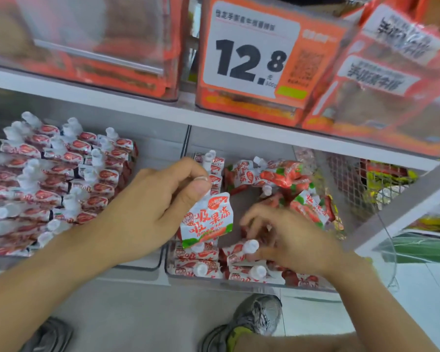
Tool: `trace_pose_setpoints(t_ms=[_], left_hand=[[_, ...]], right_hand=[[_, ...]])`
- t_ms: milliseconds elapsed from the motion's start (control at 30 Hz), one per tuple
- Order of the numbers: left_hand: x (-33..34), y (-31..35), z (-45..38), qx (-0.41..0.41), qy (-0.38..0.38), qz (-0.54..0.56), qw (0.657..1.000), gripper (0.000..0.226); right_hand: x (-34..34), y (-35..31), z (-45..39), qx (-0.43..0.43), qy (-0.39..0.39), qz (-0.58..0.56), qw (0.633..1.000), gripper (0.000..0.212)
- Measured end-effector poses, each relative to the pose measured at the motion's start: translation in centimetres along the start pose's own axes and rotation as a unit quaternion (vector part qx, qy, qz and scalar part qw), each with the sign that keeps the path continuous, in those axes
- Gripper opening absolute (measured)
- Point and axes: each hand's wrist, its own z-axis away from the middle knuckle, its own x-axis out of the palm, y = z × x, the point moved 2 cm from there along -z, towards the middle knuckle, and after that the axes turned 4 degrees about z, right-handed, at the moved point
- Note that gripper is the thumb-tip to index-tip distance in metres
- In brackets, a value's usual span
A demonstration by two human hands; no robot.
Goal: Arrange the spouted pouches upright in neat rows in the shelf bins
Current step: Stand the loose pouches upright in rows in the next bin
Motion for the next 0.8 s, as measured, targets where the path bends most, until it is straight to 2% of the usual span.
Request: trace_pose_setpoints(t_ms=[100, 167, 267, 367, 467, 500, 600, 800], left_hand=[[0.2, 0.4, 0.0, 0.006, -0.002, -0.009, 1.0, 0.029], [0.2, 0.7, 0.0, 0.011, -0.007, -0.018, 1.0, 0.027], [0.3, 1.2, 0.2, 0.018, -0.018, -0.024, 0.999, 0.025], [0.5, 1.5, 0.2, 0.019, -0.021, -0.027, 0.999, 0.025], [0.8, 1.7, 0.1, 0.02, -0.023, -0.03, 0.999, 0.024], [0.8, 1.8, 0.1, 0.021, -0.024, -0.028, 0.999, 0.024], [0.6, 2.1, 0.3, 0.028, -0.032, -0.028, 0.999, 0.024], [0.0, 2.6, 0.6, 0.024, -0.016, -0.037, 0.999, 0.028]], right_hand=[[0.6, -0.1, 0.5, -0.036, -0.014, 0.054, 0.998, 0.022], [0.3, -0.3, 1.0, -0.045, 0.005, 0.064, 0.997, 0.017], [-0.7, -0.4, 2.2, -0.043, 0.038, 0.031, 0.998, 0.019], [-0.2, -0.1, 2.5, -0.023, -0.029, 0.025, 0.999, 0.013], [1.0, 0.2, 2.1, -0.038, -0.085, 0.06, 0.994, 0.018], [0.8, 0.2, 2.2, -0.029, -0.1, 0.04, 0.994, 0.022], [-0.1, 0.6, 3.1, 0.023, -0.137, -0.034, 0.99, 0.051], [0.0, 1.0, 1.5, 0.033, -0.075, -0.005, 0.997, 0.073]])
